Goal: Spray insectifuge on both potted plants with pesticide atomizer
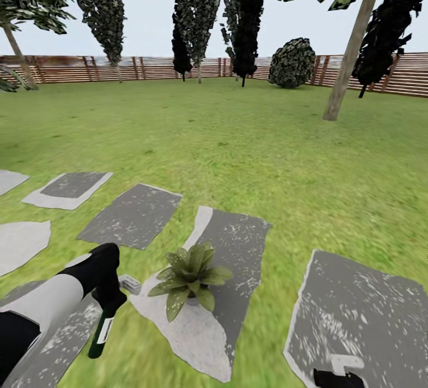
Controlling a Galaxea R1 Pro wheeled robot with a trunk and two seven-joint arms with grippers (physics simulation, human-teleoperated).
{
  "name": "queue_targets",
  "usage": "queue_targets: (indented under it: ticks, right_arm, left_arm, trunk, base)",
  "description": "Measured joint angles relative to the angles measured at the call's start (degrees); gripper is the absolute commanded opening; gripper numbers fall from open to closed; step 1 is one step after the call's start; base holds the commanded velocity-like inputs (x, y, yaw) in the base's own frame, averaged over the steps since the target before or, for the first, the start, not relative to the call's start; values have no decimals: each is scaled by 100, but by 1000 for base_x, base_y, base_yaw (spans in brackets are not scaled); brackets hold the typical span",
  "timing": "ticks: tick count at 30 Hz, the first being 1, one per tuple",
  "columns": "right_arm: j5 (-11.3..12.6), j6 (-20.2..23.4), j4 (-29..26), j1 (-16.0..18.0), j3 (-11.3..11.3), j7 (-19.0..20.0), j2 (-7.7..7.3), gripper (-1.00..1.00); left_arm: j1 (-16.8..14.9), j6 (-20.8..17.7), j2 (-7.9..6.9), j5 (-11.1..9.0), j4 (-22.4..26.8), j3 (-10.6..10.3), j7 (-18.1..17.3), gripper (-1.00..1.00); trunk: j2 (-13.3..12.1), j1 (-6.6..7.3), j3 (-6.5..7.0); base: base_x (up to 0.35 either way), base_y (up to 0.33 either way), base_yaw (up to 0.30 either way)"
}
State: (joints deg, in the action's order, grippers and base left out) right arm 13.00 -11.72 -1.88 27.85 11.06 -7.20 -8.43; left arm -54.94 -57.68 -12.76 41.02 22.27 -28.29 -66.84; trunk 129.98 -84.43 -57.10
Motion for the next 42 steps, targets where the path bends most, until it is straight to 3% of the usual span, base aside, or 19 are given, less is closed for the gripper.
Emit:
queue_targets:
  ticks: [8,15,20,26,37,42]
  right_arm:
    - [0,-1,-1,1,4,-1,0,100]
    - [0,-1,-3,3,4,0,8,100]
    - [0,-1,-3,4,4,0,9,100]
    - [0,-1,4,2,4,0,9,100]
    - [0,-1,5,3,8,0,9,100]
    - [0,7,3,1,5,0,8,100]
  left_arm:
    - [37,4,4,-32,12,0,1,-100]
    - [39,5,-6,-32,9,6,8,-100]
    - [39,5,-13,-33,5,234,25,-100]
    - [48,5,-15,-32,4,303,36,-100]
    - [83,4,-7,-32,21,315,36,-100]
    - [82,6,3,-30,20,316,35,-100]
  trunk:
    - [0,0,0]
    - [0,-1,0]
    - [0,-1,0]
    - [0,0,0]
    - [0,2,0]
    - [0,2,0]
  base:
    - [24,-259,11]
    - [-65,-270,215]
    - [-66,-270,274]
    - [-2,-273,277]
    - [137,-272,274]
    - [222,-220,45]
